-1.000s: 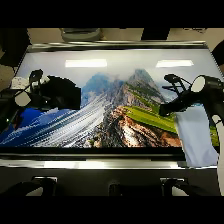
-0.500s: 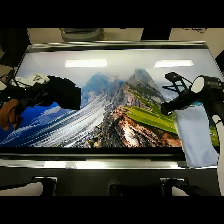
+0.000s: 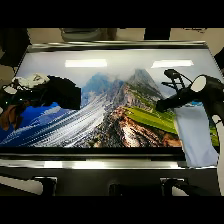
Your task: Fold the shirts.
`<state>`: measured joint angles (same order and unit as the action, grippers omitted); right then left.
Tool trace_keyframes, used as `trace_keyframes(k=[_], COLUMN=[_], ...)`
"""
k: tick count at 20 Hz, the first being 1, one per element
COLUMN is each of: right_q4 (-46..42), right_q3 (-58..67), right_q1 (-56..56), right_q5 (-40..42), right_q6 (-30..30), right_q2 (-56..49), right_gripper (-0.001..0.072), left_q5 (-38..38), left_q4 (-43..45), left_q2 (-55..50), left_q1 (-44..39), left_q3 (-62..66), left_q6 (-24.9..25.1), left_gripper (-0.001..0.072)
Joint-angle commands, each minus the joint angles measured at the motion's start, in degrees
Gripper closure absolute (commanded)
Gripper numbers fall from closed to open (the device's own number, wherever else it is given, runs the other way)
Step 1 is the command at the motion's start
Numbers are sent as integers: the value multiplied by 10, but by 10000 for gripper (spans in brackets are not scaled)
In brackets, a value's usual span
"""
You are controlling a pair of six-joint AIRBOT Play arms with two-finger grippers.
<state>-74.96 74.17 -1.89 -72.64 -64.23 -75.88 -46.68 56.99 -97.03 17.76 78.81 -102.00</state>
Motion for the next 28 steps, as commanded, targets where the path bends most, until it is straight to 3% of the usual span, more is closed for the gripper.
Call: trace_keyframes(k=[1, 2, 3, 5, 8, 11, 14, 17, 21, 24, 28], right_q4=[64, 69, 69, 69, 68, 68, 68, 21, -58, -110, -134], right_q3=[0, 0, 0, 0, 1, 2, 46, 95, 123, 123, 122], right_q1=[0, 0, 0, 0, 0, 0, -1, -1, -1, -1, -1], right_q5=[-5, -4, -5, -9, 4, 45, 32, 30, -7, -88, -215], right_q6=[2, 2, 2, 2, 15, 28, 34, 36, 36, 33, 8], right_q2=[0, 0, 0, 0, 0, 2, 23, 92, 226, 315, 370], right_gripper=[105, 104, 104, 104, 105, 106, 218, 218, 217, 217, 218], left_q5=[60, 58, 56, 53, 26, -3, -27, -75, -122, -161, -143], left_q4=[-30, -41, -57, -84, -105, -105, -104, -97, -96, -94, -94], left_q2=[-43, -54, -63, -66, -39, 58, 219, 374, 489, 503, 457], left_q1=[-4, -5, -5, -5, -4, -19, -57, -120, -236, -325, -419], left_q3=[0, 0, 0, 1, 37, 87, 89, 88, 76, 29, -97], left_q6=[42, 44, 44, 46, 91, 159, 198, 196, 165, 150, 151], left_gripper=[-13, 11, 153, 665, 683, 683, 683, 683, 683, 683, 682])
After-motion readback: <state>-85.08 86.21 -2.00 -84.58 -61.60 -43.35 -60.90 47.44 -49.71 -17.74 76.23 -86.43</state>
